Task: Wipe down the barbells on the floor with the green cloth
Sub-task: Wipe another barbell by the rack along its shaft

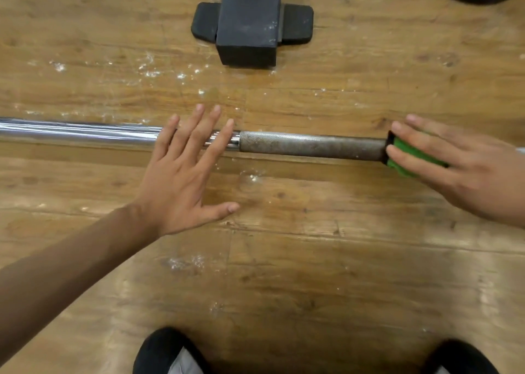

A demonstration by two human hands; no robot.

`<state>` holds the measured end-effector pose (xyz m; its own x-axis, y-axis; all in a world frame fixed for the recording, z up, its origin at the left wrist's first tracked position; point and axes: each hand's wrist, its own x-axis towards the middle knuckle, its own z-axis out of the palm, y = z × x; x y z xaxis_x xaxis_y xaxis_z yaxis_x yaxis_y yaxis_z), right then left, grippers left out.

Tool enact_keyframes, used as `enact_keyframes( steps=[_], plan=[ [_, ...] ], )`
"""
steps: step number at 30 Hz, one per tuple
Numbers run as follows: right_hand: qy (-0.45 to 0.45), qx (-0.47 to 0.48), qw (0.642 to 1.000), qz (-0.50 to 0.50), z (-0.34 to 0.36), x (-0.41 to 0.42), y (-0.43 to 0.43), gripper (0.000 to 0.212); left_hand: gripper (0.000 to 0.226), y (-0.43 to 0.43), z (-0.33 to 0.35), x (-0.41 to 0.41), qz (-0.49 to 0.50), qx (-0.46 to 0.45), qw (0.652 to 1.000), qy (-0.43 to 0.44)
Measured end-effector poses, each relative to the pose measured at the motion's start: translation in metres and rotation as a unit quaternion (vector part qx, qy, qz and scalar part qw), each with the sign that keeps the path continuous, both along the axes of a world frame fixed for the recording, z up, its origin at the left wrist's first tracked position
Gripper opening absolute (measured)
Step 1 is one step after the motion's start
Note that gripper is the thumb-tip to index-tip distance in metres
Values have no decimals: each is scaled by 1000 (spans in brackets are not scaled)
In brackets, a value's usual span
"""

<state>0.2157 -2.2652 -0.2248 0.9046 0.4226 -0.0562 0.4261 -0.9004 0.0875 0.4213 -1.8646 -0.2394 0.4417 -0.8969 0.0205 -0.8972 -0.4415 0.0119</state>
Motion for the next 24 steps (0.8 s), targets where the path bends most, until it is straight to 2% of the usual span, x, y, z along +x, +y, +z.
enact_keyframes(
  steps=[5, 11, 14, 20, 24],
  plan=[
    [-32, 32, 998, -32, -4, 46, 32, 60, 110, -27, -2, 23, 33, -18, 999, -9],
    [-83, 28, 996, 3, -15, 149, 101, 62, 109, -55, 0, 52, 56, -36, 998, -4],
    [-81, 7, 997, 13, -6, 148, 70, 66, 108, -65, -1, 62, 79, -58, 995, 0],
    [-69, -40, 997, -15, -4, 78, -40, 65, 112, -79, -3, 72, 101, -78, 992, 7],
    [-74, 2, 996, -52, -7, 76, -41, 60, 115, -82, -6, 71, 117, -68, 991, 1]
  ],
)
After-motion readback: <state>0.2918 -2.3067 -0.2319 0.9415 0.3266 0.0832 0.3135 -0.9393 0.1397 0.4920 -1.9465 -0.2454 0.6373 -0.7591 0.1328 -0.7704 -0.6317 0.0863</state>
